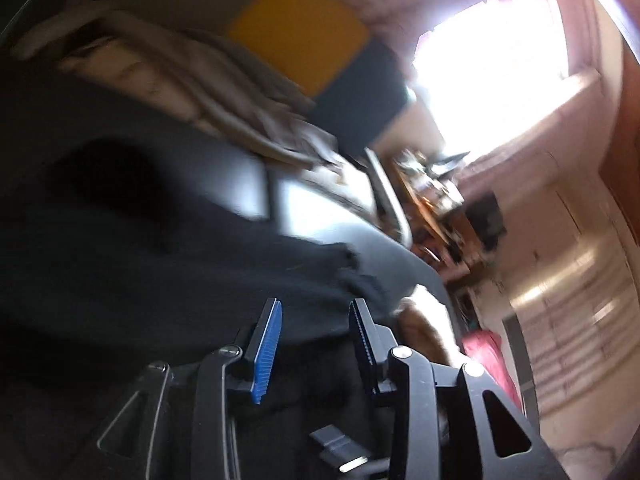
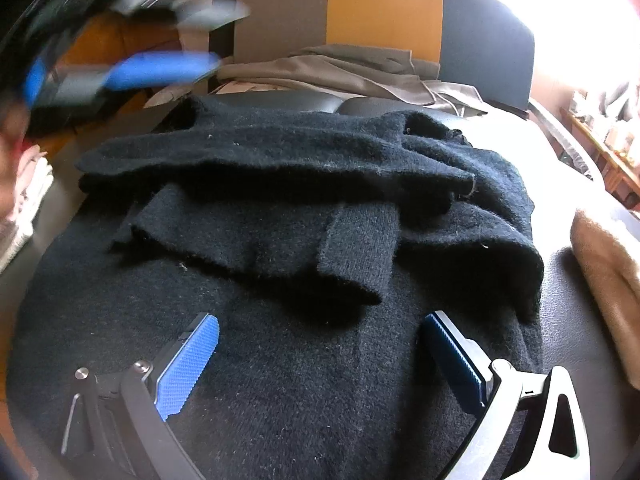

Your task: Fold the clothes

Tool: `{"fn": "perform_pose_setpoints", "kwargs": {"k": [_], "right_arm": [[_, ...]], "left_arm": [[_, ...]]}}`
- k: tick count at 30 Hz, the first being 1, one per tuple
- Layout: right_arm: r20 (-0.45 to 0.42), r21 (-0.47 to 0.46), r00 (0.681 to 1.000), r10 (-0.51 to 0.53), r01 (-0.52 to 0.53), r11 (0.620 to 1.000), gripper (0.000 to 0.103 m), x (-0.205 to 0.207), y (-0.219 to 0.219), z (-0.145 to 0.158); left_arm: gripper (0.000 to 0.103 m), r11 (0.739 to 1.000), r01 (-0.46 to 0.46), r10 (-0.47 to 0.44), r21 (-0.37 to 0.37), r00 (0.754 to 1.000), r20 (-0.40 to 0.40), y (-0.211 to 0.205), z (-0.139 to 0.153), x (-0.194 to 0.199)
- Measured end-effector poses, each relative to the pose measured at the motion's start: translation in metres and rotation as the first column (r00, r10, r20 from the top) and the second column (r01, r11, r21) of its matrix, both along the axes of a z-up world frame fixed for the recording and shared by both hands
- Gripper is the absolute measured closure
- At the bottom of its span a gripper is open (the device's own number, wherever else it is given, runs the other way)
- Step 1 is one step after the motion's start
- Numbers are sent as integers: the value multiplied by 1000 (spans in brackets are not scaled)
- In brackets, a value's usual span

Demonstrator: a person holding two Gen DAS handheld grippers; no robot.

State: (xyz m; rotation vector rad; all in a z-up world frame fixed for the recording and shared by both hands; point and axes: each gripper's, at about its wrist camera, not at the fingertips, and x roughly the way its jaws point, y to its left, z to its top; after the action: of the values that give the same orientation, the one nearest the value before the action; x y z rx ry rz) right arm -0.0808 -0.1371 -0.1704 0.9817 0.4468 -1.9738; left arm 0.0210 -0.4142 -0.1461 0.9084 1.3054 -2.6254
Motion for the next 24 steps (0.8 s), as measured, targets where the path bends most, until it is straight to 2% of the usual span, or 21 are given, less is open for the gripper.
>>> {"fn": "perform_pose_setpoints", "kwargs": {"k": [2,4,7,8,9,10,11,12,14,15,16,19,20,23,24], "right_arm": [[93,-81,995,-27,34,996,0,-10,12,8],[232,-198,971,-59,107,974,0,-25,24,19],[377,-332,922,-81,217,918,0,-45,32,33],[425,-371,902,-83,256,893,0,-52,35,37],[421,-372,900,-108,280,885,0,-56,32,41],[410,-367,902,-138,301,880,0,-60,29,45],[359,-343,918,-168,297,891,0,-61,22,50],[264,-308,947,-180,260,915,0,-58,12,55],[100,-241,989,-108,129,962,1,-46,-8,57],[20,-198,998,-62,65,978,6,-40,-17,58],[-22,-165,999,-23,19,986,10,-36,-23,58],[-134,-19,983,122,-126,992,28,-28,-48,46],[-146,14,978,152,-152,988,36,-29,-54,41],[-167,123,959,229,-210,970,52,-35,-72,26],[-178,158,953,244,-217,963,64,-38,-76,22]], "left_arm": [[68,998,-59,58,22,998,21,-11,-18,34],[68,990,-108,104,88,994,41,-21,-40,60],[68,978,-144,137,152,989,56,-26,-65,82],[68,976,-149,142,159,988,55,-26,-70,88],[68,980,-146,141,136,989,48,-24,-69,92],[68,985,-144,139,93,989,55,-21,-67,93],[67,989,-136,133,50,989,67,-17,-66,93],[67,992,-125,124,12,989,77,-13,-65,93],[67,994,-101,103,-29,991,82,-8,-63,94],[67,995,-91,95,-46,992,82,-5,-62,95],[67,995,-86,91,-56,993,81,-4,-62,97],[67,994,-111,111,-11,992,63,-9,-63,109],[67,993,-119,119,-6,991,61,-11,-61,113],[67,990,-138,139,-6,988,61,-16,-58,125],[67,990,-141,141,-1,988,62,-17,-58,128]]}}
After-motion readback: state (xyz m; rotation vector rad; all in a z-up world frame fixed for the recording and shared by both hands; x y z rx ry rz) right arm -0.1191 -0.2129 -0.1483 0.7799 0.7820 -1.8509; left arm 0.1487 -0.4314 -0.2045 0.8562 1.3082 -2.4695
